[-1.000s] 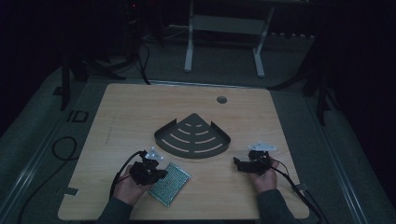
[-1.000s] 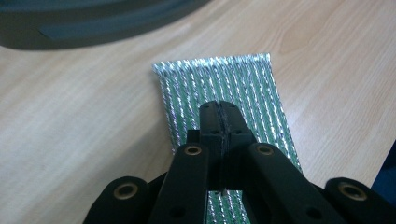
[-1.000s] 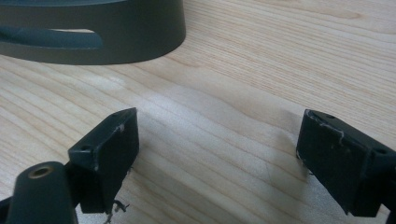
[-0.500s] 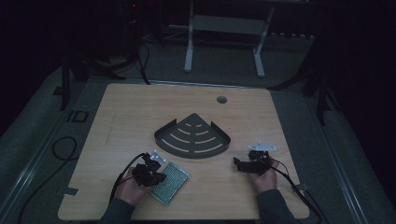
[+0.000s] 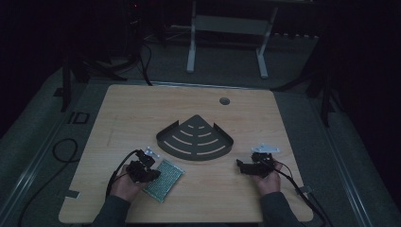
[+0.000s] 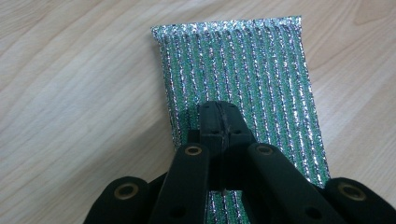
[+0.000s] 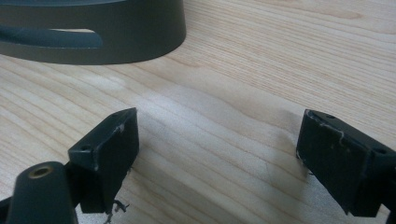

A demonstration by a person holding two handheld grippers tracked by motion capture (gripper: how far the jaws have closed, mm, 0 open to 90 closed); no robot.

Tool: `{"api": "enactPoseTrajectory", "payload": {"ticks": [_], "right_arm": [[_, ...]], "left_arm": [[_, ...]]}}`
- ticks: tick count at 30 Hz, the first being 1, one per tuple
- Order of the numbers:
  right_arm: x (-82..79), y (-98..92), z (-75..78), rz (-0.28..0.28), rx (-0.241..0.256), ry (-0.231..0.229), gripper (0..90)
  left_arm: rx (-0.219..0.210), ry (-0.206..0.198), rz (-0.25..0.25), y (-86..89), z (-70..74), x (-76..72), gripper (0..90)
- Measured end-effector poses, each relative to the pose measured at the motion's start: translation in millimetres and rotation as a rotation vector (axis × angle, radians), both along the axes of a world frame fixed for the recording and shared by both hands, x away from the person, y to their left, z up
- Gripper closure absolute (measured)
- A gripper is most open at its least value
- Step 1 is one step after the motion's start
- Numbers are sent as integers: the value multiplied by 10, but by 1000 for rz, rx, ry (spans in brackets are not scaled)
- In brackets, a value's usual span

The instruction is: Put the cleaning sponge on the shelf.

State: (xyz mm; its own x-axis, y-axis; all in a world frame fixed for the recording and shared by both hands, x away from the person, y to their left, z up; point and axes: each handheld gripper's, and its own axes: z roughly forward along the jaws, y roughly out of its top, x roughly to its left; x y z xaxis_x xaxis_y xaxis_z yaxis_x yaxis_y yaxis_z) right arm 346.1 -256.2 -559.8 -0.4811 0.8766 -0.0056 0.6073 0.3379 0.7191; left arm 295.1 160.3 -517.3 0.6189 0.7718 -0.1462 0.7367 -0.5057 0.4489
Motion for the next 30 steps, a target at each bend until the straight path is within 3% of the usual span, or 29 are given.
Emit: {"api": "enactPoseTrajectory", "payload": {"ticks": [7,12,19,30], "right_arm": [[1,0,0,0,0,-1,127],[0,0,0,0,0,0,127],[0,1,0,-1,1,0,127],[0,1,0,-1,2,0,127]], "left_arm": [[-25,17,-6,55,61,48,838],[-36,48,17,123,128,137,807],[-38,124,80,174,94,256,766],[-55,182,83,190,66,365,758]]}}
